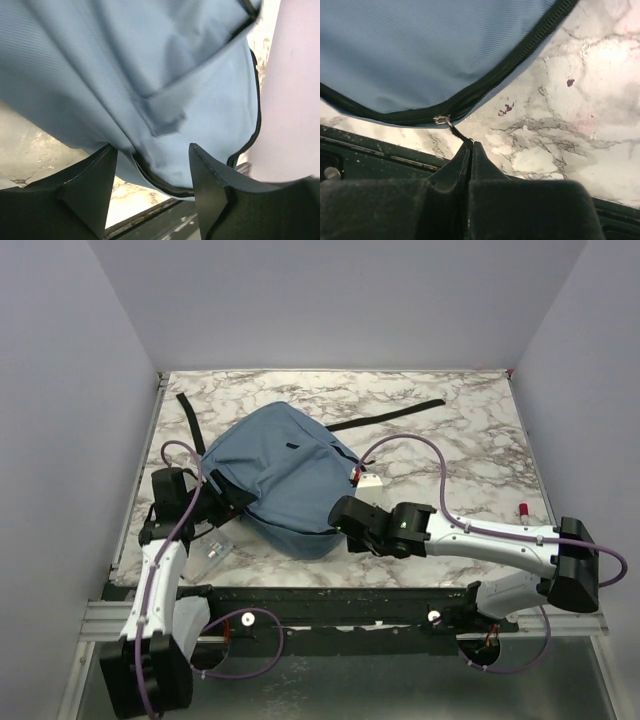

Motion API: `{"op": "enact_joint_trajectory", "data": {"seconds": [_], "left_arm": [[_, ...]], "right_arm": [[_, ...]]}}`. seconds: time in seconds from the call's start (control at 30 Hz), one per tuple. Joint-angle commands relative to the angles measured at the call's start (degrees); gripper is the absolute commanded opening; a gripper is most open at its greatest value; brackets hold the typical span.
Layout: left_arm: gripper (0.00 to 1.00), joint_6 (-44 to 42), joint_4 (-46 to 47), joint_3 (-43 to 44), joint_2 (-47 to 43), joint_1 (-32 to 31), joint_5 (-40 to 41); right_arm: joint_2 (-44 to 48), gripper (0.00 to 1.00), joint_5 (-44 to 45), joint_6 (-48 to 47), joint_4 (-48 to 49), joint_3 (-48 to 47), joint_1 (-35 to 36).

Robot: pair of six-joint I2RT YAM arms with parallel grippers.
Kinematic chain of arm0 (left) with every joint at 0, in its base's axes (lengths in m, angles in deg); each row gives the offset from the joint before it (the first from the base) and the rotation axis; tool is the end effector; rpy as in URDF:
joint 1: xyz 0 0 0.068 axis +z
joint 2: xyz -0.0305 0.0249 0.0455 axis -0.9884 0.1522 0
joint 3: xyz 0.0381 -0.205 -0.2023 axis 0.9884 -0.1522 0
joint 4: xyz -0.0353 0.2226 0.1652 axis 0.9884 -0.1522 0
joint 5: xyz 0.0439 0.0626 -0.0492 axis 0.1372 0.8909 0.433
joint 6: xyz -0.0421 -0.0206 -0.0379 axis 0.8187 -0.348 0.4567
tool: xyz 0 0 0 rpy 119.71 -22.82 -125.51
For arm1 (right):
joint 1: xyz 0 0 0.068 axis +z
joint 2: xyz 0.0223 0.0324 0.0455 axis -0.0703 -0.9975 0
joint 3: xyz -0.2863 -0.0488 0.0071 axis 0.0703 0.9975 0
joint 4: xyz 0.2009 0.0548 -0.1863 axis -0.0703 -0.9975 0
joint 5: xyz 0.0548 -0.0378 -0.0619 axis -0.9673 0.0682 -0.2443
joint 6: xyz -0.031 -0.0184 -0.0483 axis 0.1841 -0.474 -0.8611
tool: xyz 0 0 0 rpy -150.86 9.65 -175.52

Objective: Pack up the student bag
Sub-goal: Zip the student bag at the center of the board.

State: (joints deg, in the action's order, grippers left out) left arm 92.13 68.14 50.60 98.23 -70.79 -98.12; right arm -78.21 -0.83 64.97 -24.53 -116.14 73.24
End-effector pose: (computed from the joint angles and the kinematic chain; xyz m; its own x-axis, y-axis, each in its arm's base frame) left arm 0.1950 0.0077 0.2145 -0.7241 -0.6139 -0.3142 -0.1720 0.6020 -0.7798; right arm 0.1221 0.2654 0.2640 -0.8071 -0.0484 -0.5884 -0.1726 0.9725 0.1567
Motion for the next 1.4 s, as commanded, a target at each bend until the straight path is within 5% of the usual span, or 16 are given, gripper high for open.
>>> {"op": "enact_joint_trajectory", "data": {"seconds": [0.0,0.13,0.27,0.4,0.5,0.6,0.8,1.07,1.37], "left_arm": [[0.62,-4.1,-4.0,4.6,-10.0,-8.8,9.3],[0.66,-6.6,-4.5,5.2,-13.7,-17.1,12.5],[0.66,-9.3,-4.8,6.9,-19.1,-32.8,26.7],[0.65,-14.0,5.7,1.3,-25.5,-43.1,28.0],[0.76,-20.4,17.3,-6.7,-30.0,-51.2,27.9],[0.78,-26.9,19.6,-6.8,-27.2,-57.6,29.0],[0.73,-36.8,20.5,-3.2,-14.5,-66.6,31.5],[0.63,-38.9,27.5,-4.5,-3.9,-74.6,43.8],[0.46,-38.4,39.9,-12.1,-0.6,-77.9,53.8]], "right_arm": [[3.2,0.0,1.8,-8.0,3.5,-0.1,-1.3],[1.5,0.01,1.1,-12.3,4.0,-1.0,-2.0],[1.2,0.01,0.9,-13.4,4.2,-0.7,-2.2],[2.7,0.01,-0.3,-13.3,5.8,0.5,-2.5],[3.3,0.01,0.0,-13.3,5.8,0.6,-2.6],[3.5,0.0,0.6,-12.9,5.5,0.6,-2.8],[2.8,0.01,0.6,-12.6,4.7,0.3,-2.9],[2.1,0.01,-0.9,-12.1,4.3,-0.5,-2.9],[1.7,0.01,-1.7,-11.0,5.2,-0.5,-2.9]]}}
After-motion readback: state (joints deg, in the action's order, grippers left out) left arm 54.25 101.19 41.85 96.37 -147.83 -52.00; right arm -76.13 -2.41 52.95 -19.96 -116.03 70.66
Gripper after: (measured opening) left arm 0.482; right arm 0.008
